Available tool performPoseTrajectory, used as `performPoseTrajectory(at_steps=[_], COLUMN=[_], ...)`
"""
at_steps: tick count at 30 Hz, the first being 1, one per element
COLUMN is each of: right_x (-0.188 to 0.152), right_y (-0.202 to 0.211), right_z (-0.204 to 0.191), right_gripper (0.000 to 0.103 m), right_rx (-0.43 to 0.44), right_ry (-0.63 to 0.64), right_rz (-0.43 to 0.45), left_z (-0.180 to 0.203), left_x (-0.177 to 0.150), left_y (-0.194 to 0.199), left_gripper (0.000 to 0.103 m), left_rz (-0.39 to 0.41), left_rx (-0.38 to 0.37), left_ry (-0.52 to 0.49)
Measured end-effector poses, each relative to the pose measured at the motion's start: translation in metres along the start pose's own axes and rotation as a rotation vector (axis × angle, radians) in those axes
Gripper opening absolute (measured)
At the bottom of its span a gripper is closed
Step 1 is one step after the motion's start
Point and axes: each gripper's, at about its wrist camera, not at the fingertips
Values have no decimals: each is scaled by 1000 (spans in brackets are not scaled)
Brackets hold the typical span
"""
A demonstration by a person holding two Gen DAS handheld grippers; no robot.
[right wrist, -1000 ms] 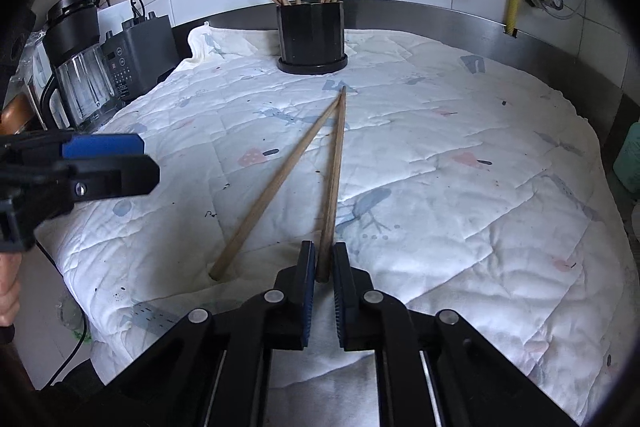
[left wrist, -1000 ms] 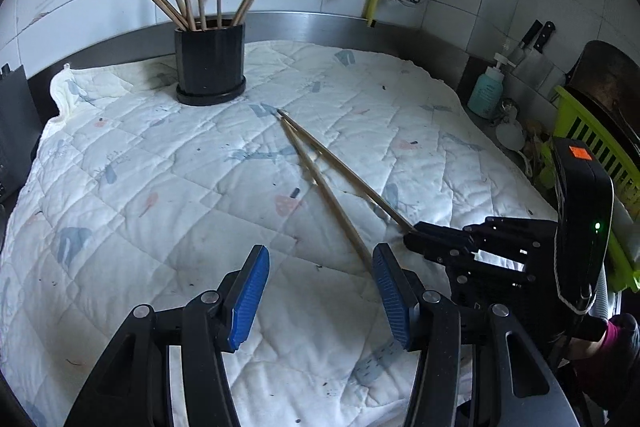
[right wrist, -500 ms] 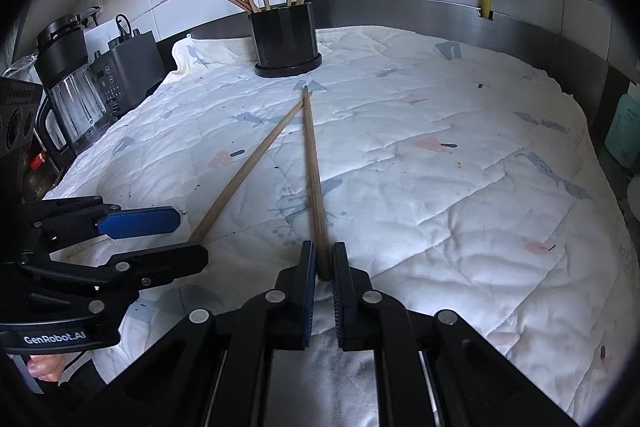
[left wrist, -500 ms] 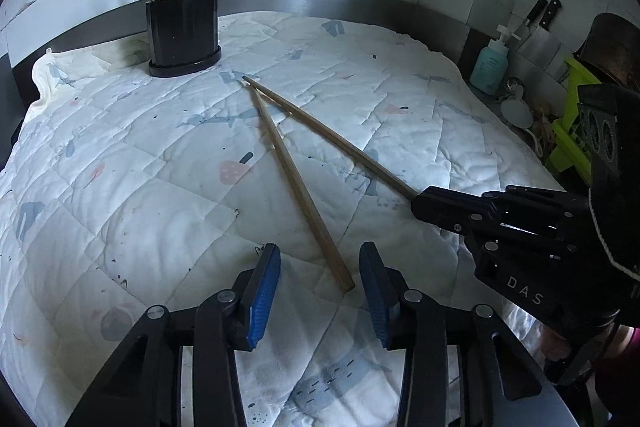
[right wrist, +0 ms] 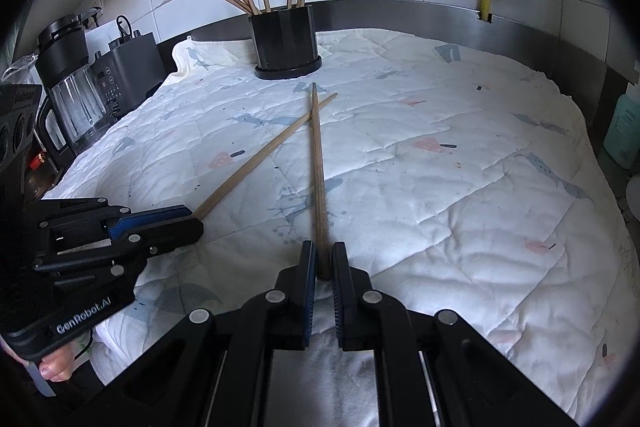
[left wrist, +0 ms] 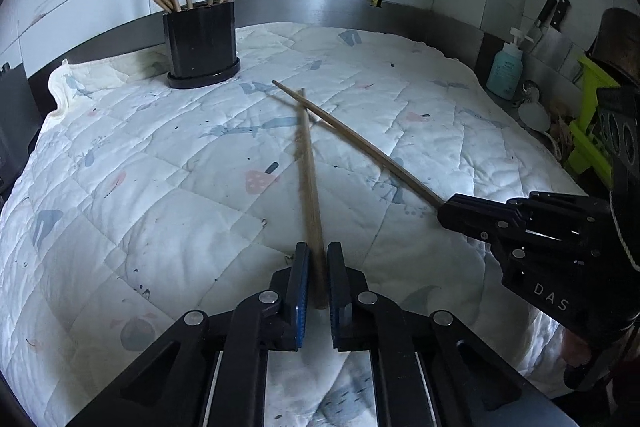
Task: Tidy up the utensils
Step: 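Close the left gripper on one chopstick end while the right gripper grasps the other chopstick, then lift both chopsticks and carry them up over the black holder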
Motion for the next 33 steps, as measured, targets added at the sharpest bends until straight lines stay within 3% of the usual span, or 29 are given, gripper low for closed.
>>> performPoseTrajectory(at_steps=[8,17,33], right_x=[0,5,84], right_y=[-1,11,54], right_z=[0,-2,-10], right_gripper=[10,10,10], right_rx=[-10,-36,-70], right_ry=[-2,-1,68], right_rz=[8,57,263], left_z=[-33,-35,-64], left_x=[3,11,86], left_y=[3,25,85], left_gripper=[7,7,7], left_rz=[11,60,244], left_rx=[-18,9,36], left_ry=[66,21,-28])
Point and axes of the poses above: each gripper's, at about its wrist camera, not at the fingertips, and y roughly against the way its jaws point, z to its right, x to its top, and after that the axes turned 2 degrees about -x, right-handed
